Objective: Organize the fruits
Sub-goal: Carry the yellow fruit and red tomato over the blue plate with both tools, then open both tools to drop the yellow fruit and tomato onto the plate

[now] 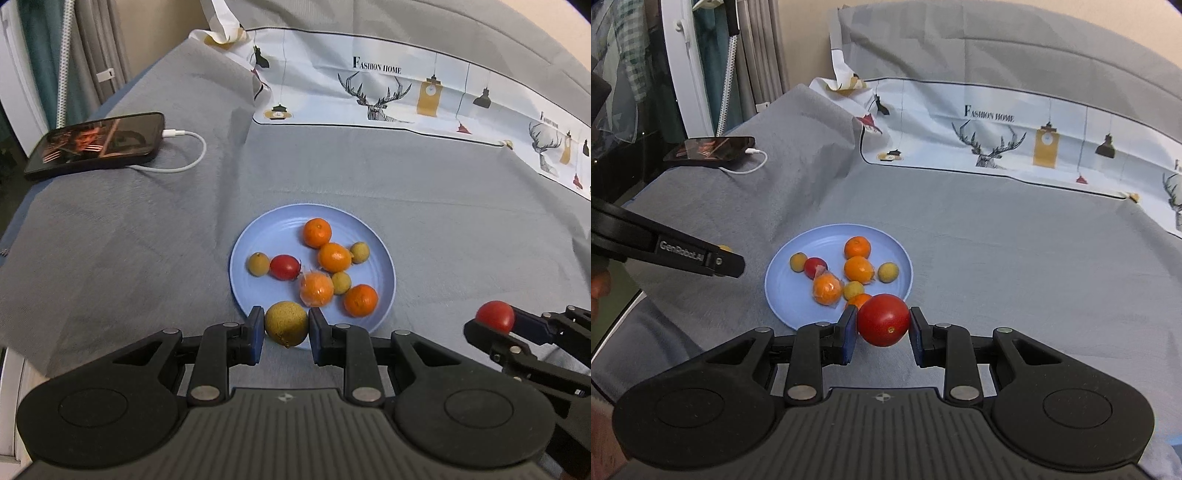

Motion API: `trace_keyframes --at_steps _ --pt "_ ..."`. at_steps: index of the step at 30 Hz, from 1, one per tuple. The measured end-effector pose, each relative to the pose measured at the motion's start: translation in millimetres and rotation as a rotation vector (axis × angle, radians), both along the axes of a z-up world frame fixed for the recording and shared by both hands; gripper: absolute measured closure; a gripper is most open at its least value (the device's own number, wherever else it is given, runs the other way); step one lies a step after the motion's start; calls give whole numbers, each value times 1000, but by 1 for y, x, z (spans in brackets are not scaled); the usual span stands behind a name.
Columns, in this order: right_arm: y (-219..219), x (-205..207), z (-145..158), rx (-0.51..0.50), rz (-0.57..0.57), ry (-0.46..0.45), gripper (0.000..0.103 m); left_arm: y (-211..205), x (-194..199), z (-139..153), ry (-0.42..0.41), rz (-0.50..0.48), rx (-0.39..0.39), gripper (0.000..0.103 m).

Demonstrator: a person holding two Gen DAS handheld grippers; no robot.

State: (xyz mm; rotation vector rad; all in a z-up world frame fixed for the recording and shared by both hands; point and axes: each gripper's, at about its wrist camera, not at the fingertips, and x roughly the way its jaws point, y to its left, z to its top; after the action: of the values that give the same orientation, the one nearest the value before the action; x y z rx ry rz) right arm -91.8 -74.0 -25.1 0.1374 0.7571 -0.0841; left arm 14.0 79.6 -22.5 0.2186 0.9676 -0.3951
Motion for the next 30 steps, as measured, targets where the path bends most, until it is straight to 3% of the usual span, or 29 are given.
trace_keyframes --at_steps 14,24,26,27,28,29,30 --pt "-19 77 -44 28 2 69 72 -30 67 -53 57 -11 43 75" --pt "-23 108 -66 40 28 94 72 -42 93 -79 73 -19 74 75" --pt "-23 114 -70 57 39 102 71 -43 94 -80 59 -37 71 60" --pt "-25 116 -71 69 37 100 70 -43 95 -79 52 -37 72 35" --pt "-25 117 -70 80 36 101 58 -42 94 -75 31 -28 68 13" --pt "-26 117 -69 88 38 102 41 -40 91 -70 4 -21 59 6" --pt "-27 115 -66 90 29 98 34 -37 88 -63 -23 -21 44 1"
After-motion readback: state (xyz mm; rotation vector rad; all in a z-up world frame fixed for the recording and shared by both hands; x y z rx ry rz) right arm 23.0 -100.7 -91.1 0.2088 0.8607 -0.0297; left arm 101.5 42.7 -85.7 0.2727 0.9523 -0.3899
